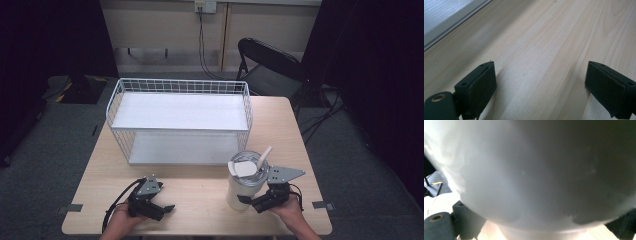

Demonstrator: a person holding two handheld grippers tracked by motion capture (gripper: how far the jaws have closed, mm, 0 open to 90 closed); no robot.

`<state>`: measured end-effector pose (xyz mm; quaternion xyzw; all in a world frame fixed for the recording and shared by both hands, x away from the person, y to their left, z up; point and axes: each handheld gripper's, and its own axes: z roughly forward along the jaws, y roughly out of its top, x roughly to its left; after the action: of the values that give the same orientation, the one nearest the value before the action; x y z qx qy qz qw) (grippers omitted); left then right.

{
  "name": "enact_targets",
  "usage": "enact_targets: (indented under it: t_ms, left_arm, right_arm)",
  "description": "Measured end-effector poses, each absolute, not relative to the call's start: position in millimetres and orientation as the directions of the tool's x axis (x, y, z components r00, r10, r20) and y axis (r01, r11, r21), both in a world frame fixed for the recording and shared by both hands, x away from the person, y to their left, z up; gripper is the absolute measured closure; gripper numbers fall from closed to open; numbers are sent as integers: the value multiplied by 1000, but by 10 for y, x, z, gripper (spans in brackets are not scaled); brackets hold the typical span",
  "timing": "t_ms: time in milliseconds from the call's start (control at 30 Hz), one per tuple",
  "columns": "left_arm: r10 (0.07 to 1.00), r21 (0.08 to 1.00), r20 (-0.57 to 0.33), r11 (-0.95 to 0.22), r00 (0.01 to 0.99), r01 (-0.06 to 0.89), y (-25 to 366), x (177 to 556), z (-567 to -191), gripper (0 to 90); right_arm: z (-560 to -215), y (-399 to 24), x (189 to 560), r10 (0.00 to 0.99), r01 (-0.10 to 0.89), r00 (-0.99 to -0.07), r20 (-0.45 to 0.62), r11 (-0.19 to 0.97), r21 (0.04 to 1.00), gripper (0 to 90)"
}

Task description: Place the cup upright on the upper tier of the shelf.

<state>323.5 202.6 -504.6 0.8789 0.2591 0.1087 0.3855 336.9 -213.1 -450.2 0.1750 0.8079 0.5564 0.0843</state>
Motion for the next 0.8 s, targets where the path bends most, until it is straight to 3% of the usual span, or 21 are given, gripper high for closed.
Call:
enact_targets:
  t_ms: [367,800]
  left_arm:
    - [539,734,-9,-568,842,372,2026,3235,-5046,95]
    - [539,734,-9,-569,842,372,2026,3235,-5046,95]
  right_arm:
    - [-4618,-2122,3331,397,176,-915,73,230,957,76]
    - [-4625,-2108,3368,382,183,-920,86,226,957,68]
